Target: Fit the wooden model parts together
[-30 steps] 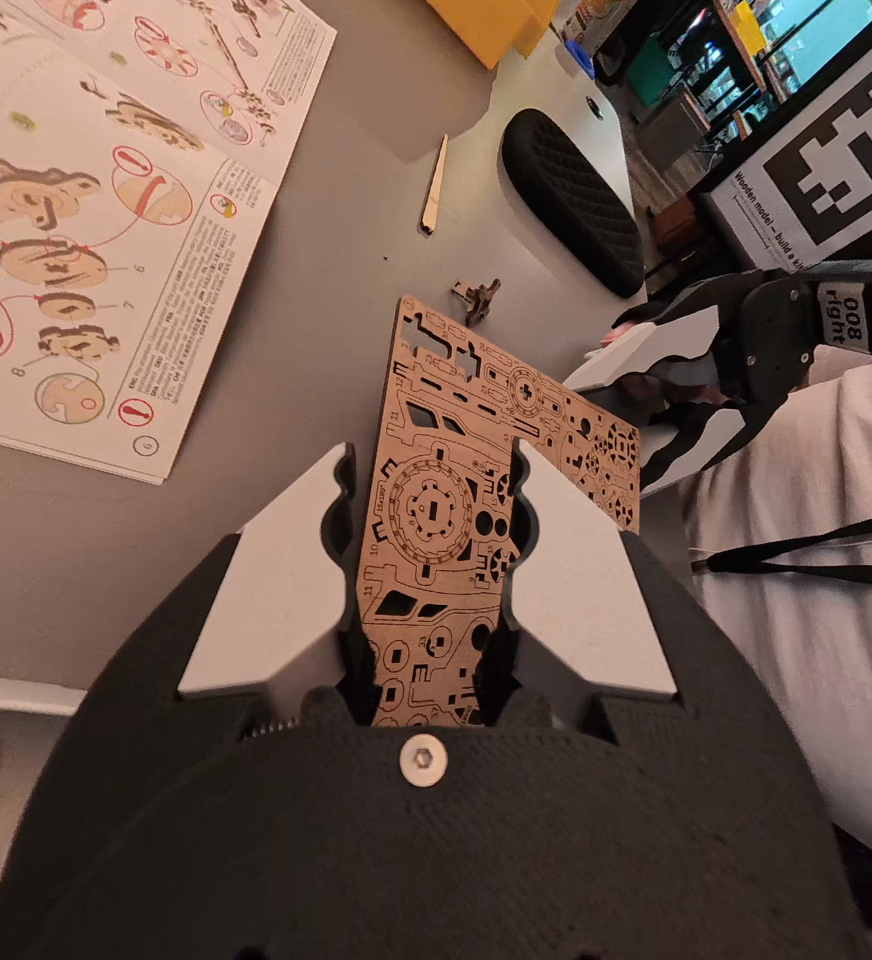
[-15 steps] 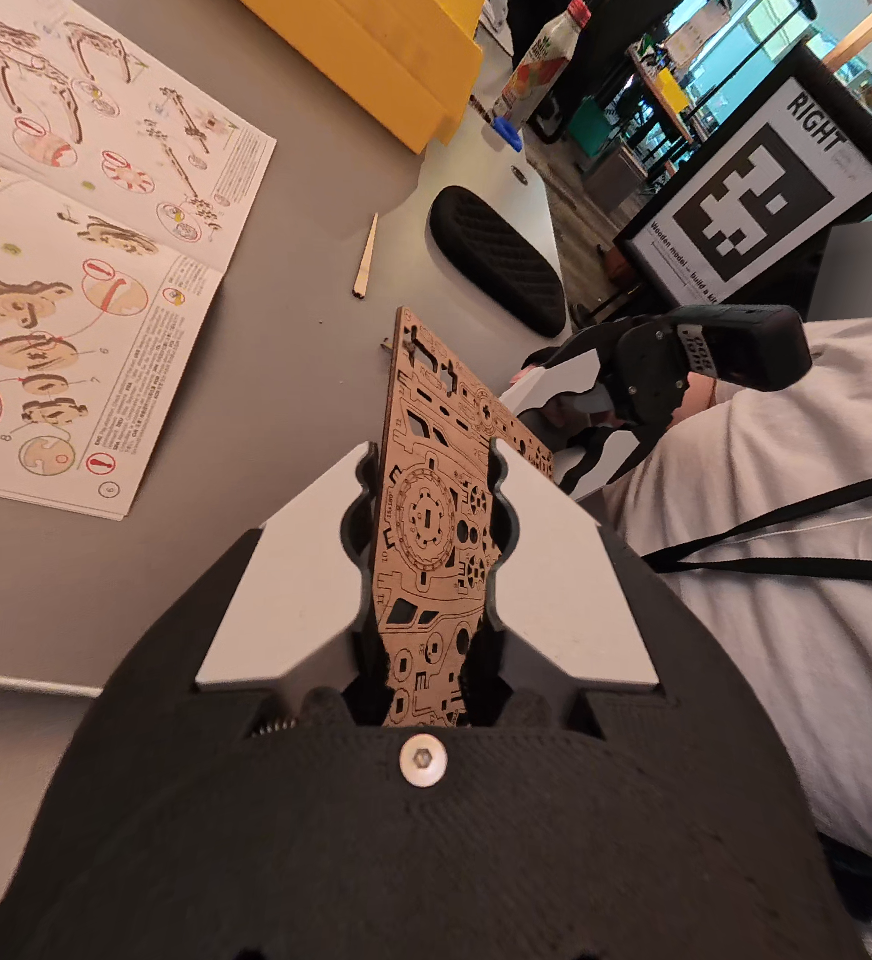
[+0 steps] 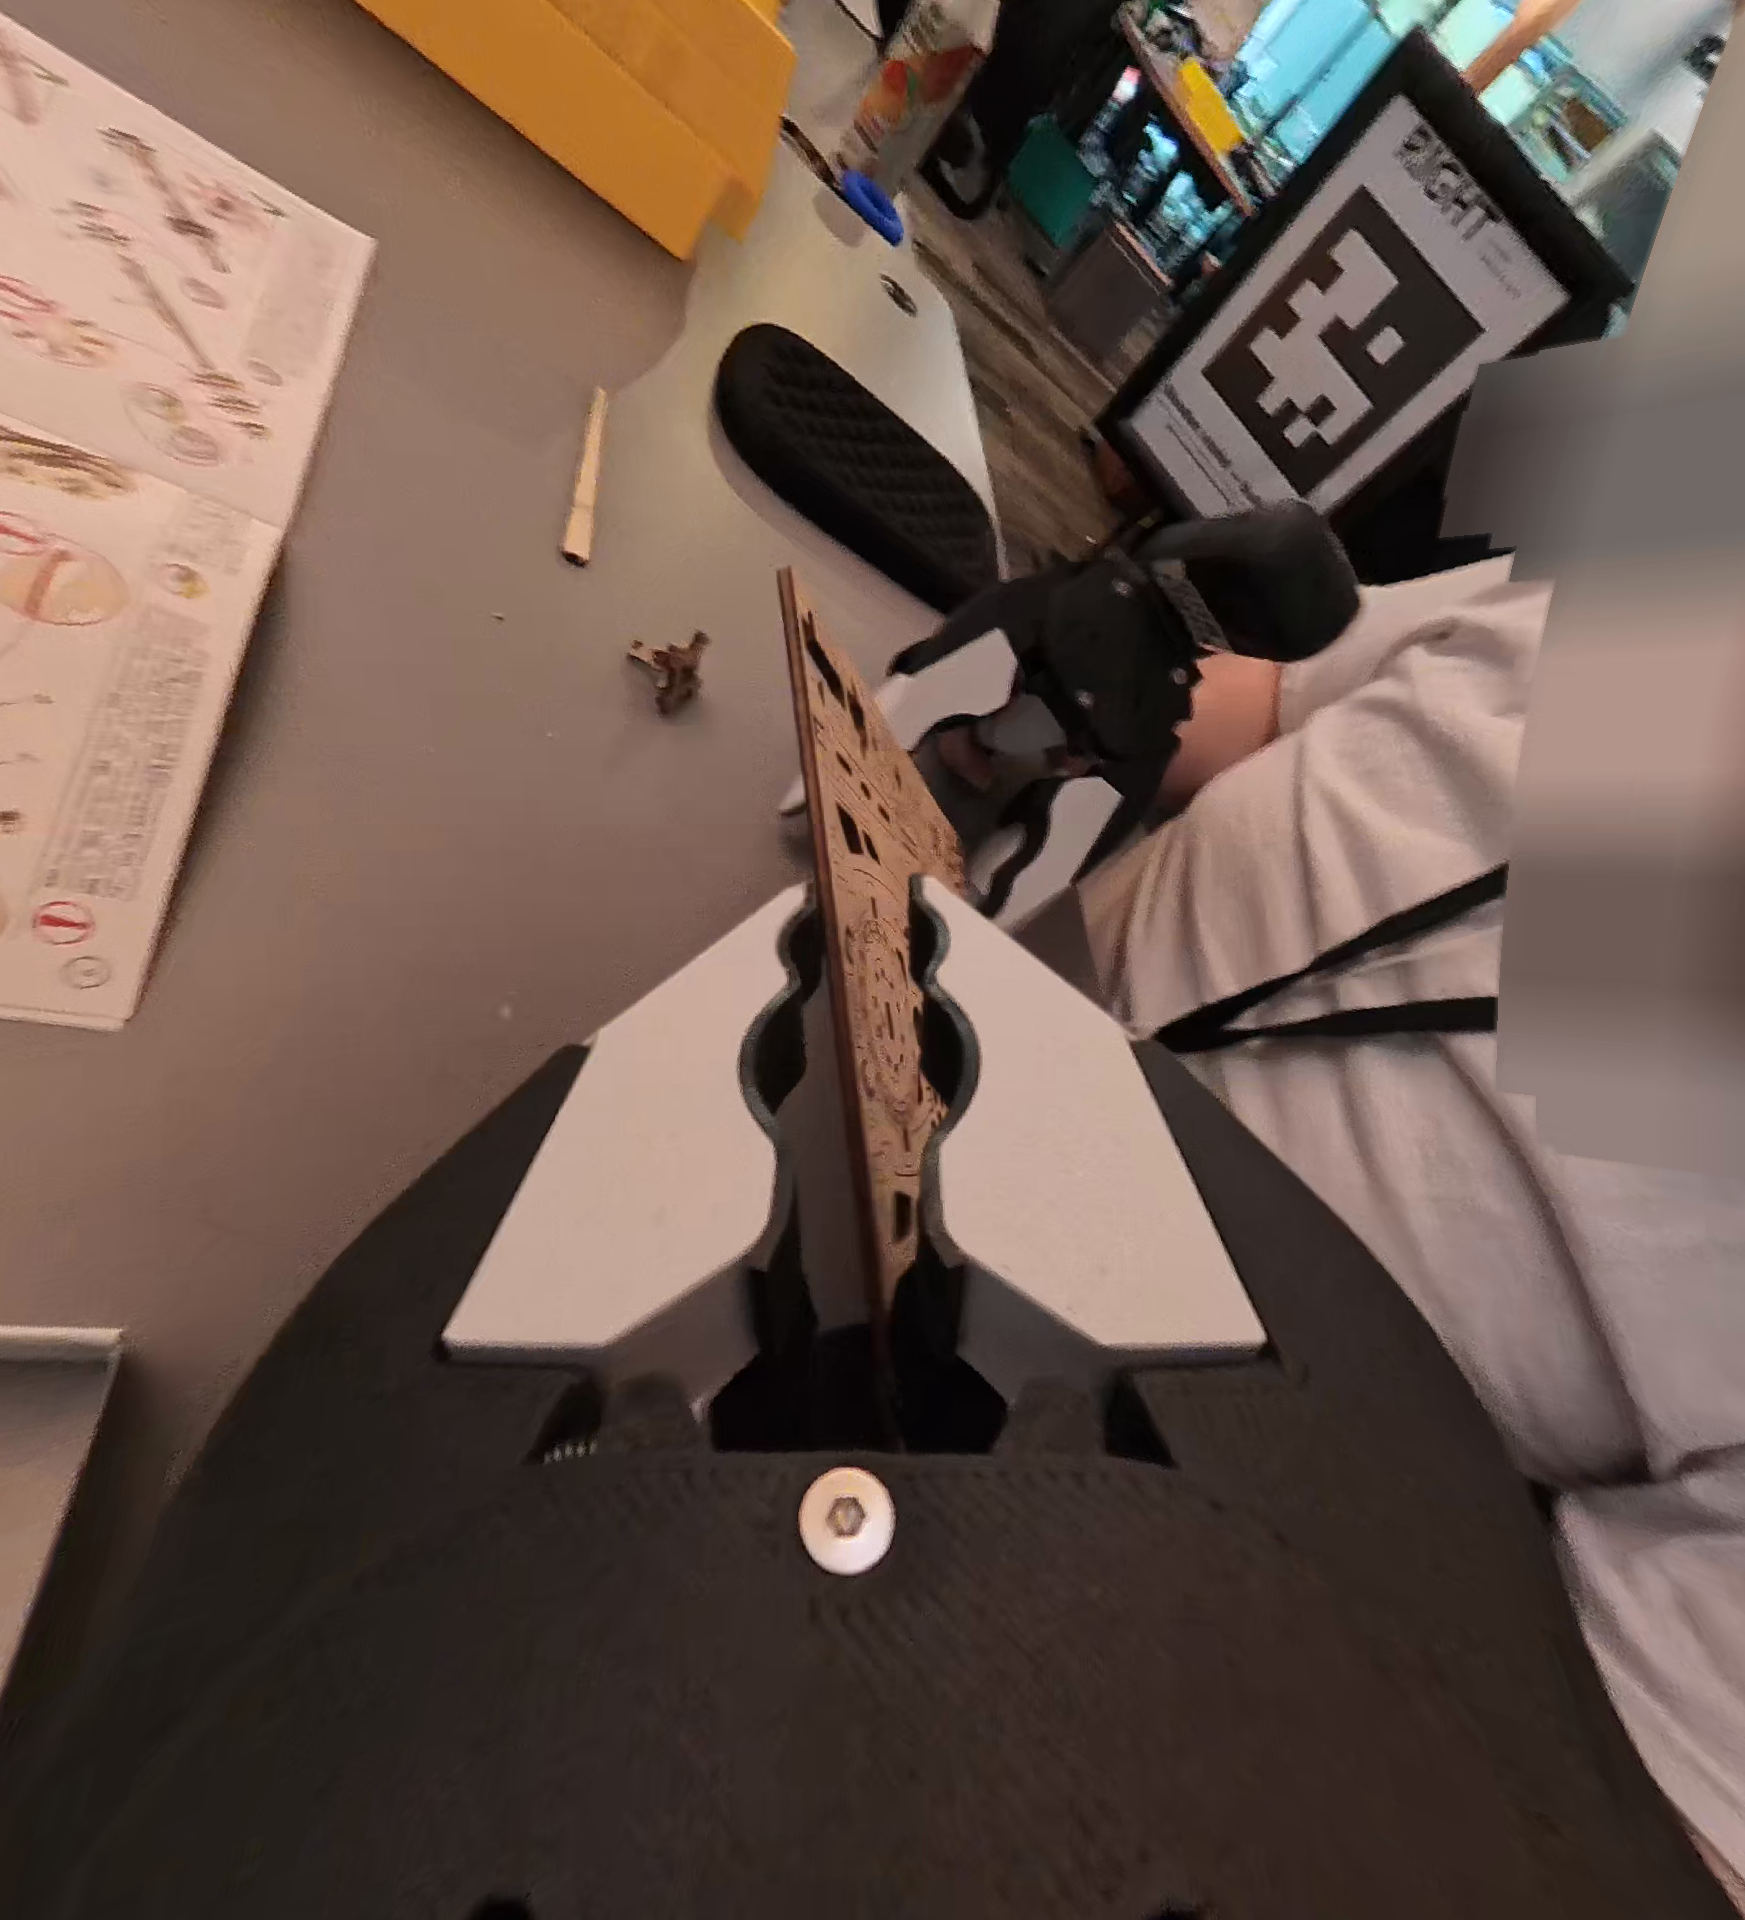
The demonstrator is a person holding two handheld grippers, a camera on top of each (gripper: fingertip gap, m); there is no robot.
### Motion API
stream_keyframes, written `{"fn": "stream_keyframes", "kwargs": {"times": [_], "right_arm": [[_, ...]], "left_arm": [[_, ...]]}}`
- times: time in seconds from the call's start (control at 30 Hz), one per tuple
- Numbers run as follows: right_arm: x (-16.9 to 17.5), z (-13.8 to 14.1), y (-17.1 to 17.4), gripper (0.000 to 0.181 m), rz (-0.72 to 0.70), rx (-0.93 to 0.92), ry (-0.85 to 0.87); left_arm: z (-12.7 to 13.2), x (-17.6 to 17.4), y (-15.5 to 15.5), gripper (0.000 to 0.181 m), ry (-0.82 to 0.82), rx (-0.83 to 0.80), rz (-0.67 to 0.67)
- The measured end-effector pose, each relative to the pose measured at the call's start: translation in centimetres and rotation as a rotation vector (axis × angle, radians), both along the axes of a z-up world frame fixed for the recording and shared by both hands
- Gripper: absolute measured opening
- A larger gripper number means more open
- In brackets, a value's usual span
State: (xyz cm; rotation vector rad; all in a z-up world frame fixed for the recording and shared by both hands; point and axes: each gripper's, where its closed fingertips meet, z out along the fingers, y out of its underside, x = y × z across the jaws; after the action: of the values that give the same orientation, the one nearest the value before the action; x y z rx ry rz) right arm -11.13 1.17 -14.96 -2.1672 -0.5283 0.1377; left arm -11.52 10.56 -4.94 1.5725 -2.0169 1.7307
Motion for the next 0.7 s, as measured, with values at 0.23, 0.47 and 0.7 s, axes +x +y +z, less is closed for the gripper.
{"fn": "stream_keyframes", "kwargs": {"times": [0.23, 0.47, 0.7], "right_arm": [[0.2, -0.2, 0.2, 0.081, 0.003, -0.010, 0.016], [1.2, -0.1, -1.2, 0.080, 0.048, -0.045, 0.105], [3.8, 8.8, -0.6, 0.067, 0.083, 0.271, 0.599]], "left_arm": [[-0.5, -0.7, -1.2, 0.003, 0.049, -0.013, -0.068], [-1.6, -0.4, -0.5, 0.003, 0.099, -0.021, -0.042], [-3.0, 0.1, -1.0, 0.004, 0.141, -0.066, -0.065]]}}
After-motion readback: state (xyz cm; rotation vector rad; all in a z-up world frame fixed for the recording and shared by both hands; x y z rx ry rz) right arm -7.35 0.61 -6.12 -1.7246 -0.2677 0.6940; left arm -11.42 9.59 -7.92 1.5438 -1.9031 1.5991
